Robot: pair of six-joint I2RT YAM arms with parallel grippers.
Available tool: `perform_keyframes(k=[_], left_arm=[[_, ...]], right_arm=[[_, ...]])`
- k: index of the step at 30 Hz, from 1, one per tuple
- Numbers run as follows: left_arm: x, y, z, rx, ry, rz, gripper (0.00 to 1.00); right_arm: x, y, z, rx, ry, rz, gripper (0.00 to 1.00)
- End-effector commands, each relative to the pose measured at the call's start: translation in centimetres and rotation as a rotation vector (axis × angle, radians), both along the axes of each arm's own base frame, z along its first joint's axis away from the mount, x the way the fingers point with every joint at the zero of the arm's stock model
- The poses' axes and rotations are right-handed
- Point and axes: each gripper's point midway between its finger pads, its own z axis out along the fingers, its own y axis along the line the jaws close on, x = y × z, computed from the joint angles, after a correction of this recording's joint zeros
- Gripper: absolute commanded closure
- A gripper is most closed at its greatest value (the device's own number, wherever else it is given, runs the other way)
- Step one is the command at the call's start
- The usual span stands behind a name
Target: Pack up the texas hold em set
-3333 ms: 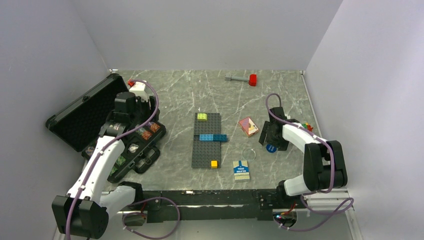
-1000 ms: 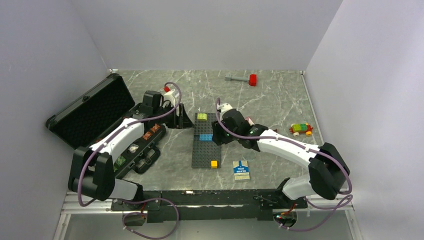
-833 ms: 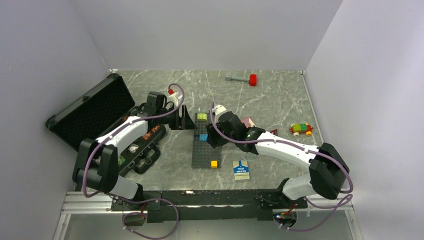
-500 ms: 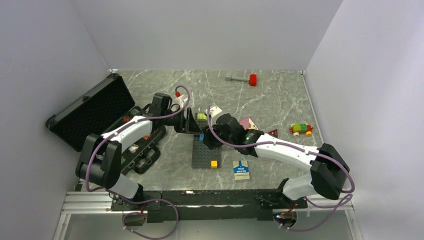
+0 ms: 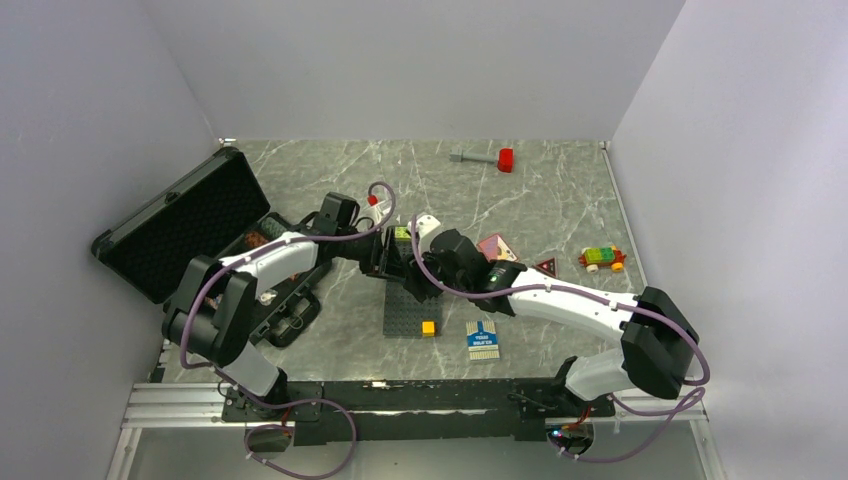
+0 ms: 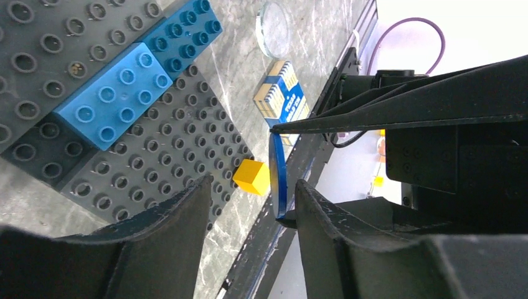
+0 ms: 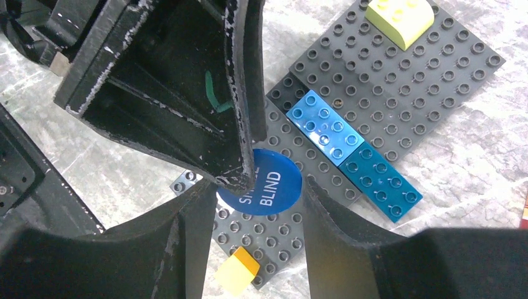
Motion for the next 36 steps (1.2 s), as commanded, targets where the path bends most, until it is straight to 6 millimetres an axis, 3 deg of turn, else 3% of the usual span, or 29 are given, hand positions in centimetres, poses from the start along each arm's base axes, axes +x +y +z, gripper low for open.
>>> perform_keyframes(k=[1,7,14,19,23,27,32,36], left_arm=[[0.0,-1.1,1.6,-0.057,-0.035,-0.055,0.46],[-0.8,-1.7,1.3,-0.063,-0.019,-0.086,0.63],[-1.0,-1.9,1.7,-0.075,-0.019,-0.092,1.0],[-0.8,-1.8,1.9,-0.065,-0.045,-0.086,1.0],[-0.4,-1.4,2.2,-0.039,-0.086,-0.066,1.0],[0.3,-0.9,2.1,0.001,-0.126,-0.032,1.0],[2.0,0.8,2.5,0.036,-0.175,0.056,1.0],[4.3,4.3,3.6,0.06,-0.234,0.193,1.0]], right_arm=[[0.4,1.5,2.1,0.057,-0.056,0.026,0.6],[0.6,1.5,1.9,0.042,-0.061,0.017,0.6],[0.7,1.1,1.6,0.033,-0.067,-0.004,0.61],[0.9,0.8,1.6,0.036,-0.075,-0.027,0.49],[1.0,0.5,2.0,0.05,-0.088,-0.042,0.22],[0.8,0.3,3.1,0.088,-0.109,-0.045,0.03],[0.8,-0.3,4.9,0.153,-0.148,-0.068,0.0],[1.7,-1.9,4.9,0.165,-0.147,-0.123,0.0]])
